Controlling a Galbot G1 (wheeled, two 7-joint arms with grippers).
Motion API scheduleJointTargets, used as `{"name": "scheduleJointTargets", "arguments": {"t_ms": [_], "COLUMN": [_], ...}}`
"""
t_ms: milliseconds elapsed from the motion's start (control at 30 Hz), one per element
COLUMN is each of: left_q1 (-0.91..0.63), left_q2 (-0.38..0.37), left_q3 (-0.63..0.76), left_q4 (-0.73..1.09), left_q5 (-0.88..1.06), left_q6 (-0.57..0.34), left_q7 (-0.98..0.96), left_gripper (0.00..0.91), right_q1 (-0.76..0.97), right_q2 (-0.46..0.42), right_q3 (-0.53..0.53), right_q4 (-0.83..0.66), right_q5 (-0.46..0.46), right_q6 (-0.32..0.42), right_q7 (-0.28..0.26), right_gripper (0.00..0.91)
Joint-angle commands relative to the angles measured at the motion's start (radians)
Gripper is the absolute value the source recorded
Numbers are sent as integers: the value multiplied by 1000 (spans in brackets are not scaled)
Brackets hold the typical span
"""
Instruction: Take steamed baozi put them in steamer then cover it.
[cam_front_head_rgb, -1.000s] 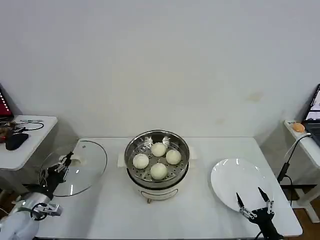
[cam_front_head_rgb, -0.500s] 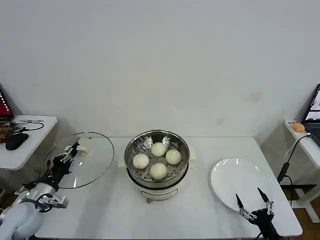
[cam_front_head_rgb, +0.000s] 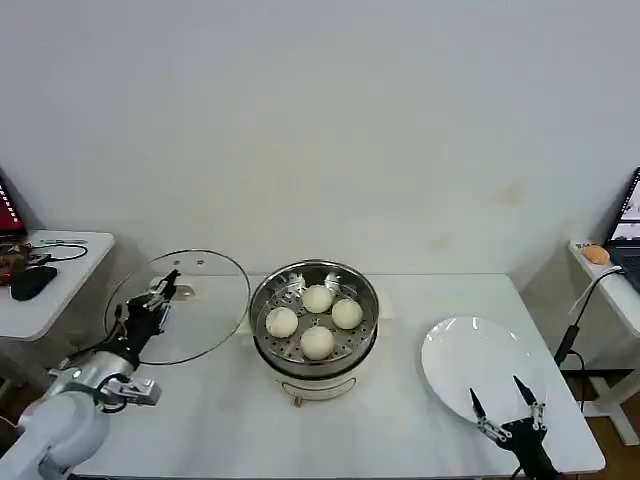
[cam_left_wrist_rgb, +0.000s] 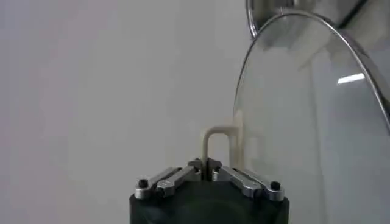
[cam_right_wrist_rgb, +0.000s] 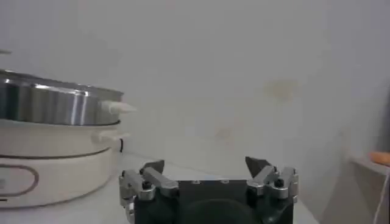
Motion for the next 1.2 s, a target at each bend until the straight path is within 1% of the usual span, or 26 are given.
{"name": "scheduleJointTargets", "arguments": {"t_ms": [33, 267, 433, 633, 1033, 1200], "left_q1": [-87, -138, -187, -240, -371, -399], "left_q2": [30, 37, 30, 18, -4, -5], "left_q3": [157, 252, 297, 347, 458, 496], "left_q4": [-40, -39, -20, -2, 16, 17], "left_q5": [-23, -51, -70, -49, -34, -28], "left_q6": [117, 190, 199, 206, 202, 197], "left_q7": [19, 24, 20, 22, 22, 18], "left_gripper": [0, 0, 0, 0, 0, 0], "right_q1": [1, 2, 3, 7, 5, 4], "right_q2": [2, 11, 13, 21, 35, 33], "right_q3": [-1, -8, -6, -7, -4, 2], "right_q4": [1, -1, 1, 2, 2, 2], "right_q5": [-2, -14, -14, -20, -33, -30], "right_q6": [1, 0, -1, -5, -4, -4], "right_q7": [0, -2, -4, -6, -6, -6], "right_gripper": [907, 907, 907, 907, 907, 907]}}
